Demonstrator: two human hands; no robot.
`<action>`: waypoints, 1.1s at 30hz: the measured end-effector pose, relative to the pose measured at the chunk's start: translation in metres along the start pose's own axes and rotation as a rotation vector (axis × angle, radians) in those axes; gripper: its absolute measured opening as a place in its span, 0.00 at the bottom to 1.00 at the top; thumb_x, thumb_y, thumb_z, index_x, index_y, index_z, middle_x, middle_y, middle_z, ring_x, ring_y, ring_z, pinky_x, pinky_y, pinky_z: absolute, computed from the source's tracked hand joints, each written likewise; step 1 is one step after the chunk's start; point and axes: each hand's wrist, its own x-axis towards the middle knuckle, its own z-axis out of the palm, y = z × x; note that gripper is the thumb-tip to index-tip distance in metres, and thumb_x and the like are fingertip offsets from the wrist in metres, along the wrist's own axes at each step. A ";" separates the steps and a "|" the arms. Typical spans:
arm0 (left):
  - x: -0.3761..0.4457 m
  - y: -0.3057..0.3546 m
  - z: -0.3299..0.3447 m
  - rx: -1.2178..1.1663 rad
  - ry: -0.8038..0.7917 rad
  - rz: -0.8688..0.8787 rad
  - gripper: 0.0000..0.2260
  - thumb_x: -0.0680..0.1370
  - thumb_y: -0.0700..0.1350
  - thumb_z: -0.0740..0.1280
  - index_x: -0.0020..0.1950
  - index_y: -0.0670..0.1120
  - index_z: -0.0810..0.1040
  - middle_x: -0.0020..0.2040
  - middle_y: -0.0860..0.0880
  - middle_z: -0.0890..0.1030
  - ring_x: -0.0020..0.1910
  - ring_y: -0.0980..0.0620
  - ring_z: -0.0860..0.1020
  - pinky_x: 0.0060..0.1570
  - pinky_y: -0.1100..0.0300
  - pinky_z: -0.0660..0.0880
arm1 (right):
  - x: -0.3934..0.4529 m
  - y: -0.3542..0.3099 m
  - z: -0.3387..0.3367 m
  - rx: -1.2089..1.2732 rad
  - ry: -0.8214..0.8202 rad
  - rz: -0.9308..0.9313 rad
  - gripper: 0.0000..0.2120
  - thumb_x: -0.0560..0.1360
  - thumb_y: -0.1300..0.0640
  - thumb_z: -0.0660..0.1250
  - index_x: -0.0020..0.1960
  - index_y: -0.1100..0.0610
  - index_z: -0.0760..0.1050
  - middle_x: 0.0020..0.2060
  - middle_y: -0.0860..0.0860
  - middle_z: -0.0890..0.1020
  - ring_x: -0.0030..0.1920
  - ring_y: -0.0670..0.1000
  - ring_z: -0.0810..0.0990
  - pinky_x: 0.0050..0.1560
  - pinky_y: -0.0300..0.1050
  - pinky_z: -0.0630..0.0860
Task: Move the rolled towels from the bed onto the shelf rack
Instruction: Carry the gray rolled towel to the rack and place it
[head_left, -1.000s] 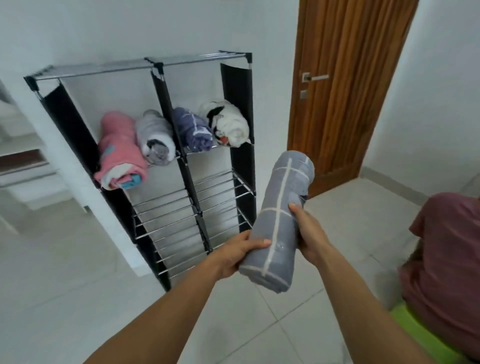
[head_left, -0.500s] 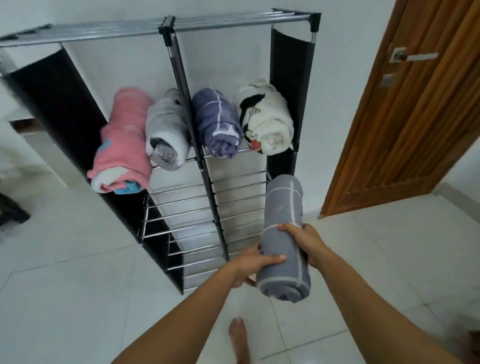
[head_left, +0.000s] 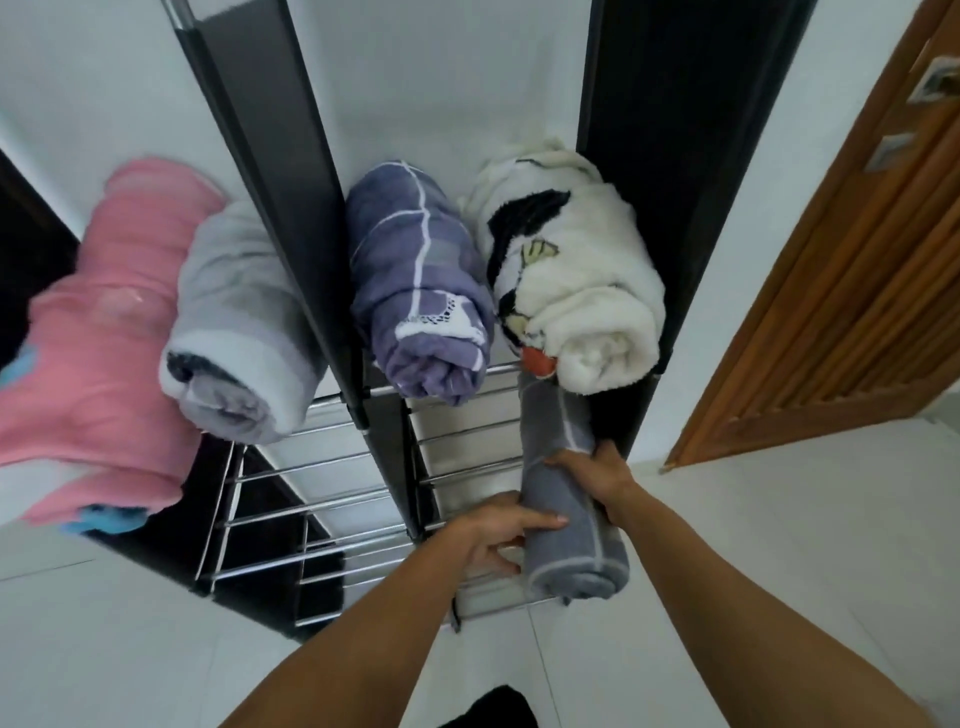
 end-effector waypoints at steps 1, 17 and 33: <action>0.009 0.003 -0.002 -0.034 0.029 0.020 0.30 0.68 0.52 0.76 0.68 0.50 0.71 0.62 0.49 0.79 0.59 0.50 0.78 0.53 0.51 0.77 | 0.011 -0.005 0.002 -0.013 0.002 -0.002 0.47 0.61 0.43 0.77 0.72 0.62 0.64 0.65 0.60 0.75 0.60 0.62 0.76 0.58 0.54 0.76; 0.069 0.015 0.003 -0.175 0.171 0.233 0.28 0.79 0.35 0.63 0.76 0.46 0.57 0.72 0.42 0.70 0.60 0.49 0.74 0.36 0.71 0.77 | 0.080 -0.006 0.019 -0.379 0.059 -0.101 0.19 0.84 0.57 0.52 0.71 0.66 0.63 0.61 0.57 0.73 0.70 0.60 0.69 0.68 0.45 0.62; -0.042 -0.035 0.103 0.460 0.444 0.363 0.07 0.76 0.39 0.64 0.45 0.41 0.81 0.46 0.39 0.84 0.45 0.44 0.79 0.46 0.56 0.75 | -0.136 0.150 -0.067 -0.042 0.318 -0.045 0.16 0.78 0.64 0.62 0.65 0.62 0.72 0.61 0.58 0.78 0.61 0.58 0.77 0.60 0.45 0.71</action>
